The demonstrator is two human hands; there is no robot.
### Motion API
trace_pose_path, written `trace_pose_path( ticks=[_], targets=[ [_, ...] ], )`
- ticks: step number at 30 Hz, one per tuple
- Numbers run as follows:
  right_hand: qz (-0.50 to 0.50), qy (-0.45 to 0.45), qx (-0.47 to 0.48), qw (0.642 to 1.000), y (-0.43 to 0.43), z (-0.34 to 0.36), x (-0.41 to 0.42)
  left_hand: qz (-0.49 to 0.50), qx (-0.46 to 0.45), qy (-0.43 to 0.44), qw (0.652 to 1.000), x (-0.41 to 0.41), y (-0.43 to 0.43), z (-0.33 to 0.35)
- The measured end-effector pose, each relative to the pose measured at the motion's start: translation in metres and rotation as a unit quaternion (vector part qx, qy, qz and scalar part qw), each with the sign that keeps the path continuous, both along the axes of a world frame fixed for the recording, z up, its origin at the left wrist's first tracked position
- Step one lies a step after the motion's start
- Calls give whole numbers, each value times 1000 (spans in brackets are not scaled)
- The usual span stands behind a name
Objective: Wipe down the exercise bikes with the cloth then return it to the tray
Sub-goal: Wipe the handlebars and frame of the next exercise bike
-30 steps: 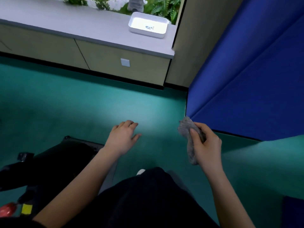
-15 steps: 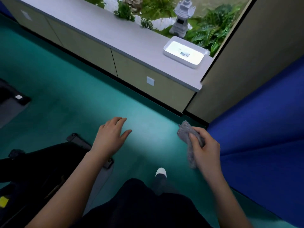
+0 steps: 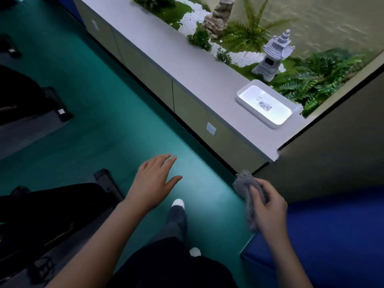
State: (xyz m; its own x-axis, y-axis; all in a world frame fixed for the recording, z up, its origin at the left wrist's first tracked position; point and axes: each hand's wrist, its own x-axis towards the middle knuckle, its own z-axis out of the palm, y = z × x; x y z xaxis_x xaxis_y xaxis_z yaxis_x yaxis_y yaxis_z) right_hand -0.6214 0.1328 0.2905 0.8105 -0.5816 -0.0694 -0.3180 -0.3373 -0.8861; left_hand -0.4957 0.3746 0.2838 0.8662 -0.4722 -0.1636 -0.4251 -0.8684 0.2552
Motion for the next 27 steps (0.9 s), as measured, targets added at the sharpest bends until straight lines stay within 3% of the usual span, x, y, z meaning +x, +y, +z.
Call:
trace_pose_path(
  ticks=[17, 27],
  targets=[
    [133, -35, -33, 990, 9, 22, 257, 33, -20, 83, 996, 236, -12, -13],
    [295, -23, 1, 955, 30, 6, 403, 181, -21, 107, 977, 297, 36, -13]
  ],
)
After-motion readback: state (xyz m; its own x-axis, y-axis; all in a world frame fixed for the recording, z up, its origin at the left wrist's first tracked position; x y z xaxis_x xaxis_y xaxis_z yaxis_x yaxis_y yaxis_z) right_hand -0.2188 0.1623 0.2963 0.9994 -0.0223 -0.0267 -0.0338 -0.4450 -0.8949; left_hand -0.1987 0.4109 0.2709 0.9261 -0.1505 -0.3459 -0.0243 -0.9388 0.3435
